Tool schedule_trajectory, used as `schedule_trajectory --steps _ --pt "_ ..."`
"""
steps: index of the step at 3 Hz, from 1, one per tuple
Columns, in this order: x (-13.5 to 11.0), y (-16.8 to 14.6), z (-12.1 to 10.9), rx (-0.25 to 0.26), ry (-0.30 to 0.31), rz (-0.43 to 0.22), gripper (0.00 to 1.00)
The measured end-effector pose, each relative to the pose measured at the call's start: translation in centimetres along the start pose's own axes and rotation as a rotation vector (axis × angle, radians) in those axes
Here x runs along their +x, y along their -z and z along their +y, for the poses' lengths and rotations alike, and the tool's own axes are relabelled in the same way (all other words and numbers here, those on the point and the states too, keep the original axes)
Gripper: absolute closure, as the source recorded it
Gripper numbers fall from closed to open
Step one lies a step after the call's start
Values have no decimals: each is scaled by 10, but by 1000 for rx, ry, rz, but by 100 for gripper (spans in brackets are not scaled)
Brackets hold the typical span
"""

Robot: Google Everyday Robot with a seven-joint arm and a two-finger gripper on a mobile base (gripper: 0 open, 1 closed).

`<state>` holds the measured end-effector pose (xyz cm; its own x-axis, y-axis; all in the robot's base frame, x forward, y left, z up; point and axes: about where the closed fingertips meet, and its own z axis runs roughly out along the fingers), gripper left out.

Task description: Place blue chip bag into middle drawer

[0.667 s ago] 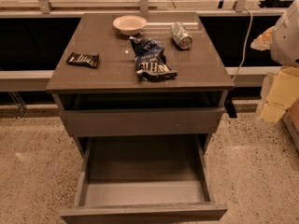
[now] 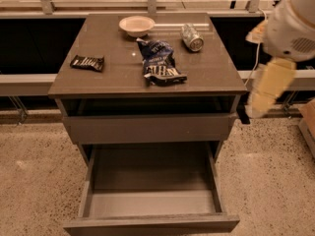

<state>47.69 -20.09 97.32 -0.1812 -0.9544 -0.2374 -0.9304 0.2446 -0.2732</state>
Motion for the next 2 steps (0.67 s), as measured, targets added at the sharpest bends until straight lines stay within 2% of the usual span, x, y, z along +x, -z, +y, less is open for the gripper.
schedule_trajectory --steps 1,2 --pt "-40 -24 -57 44 47 -75 0" --pt "-87 -44 -108 78 60 -172 0"
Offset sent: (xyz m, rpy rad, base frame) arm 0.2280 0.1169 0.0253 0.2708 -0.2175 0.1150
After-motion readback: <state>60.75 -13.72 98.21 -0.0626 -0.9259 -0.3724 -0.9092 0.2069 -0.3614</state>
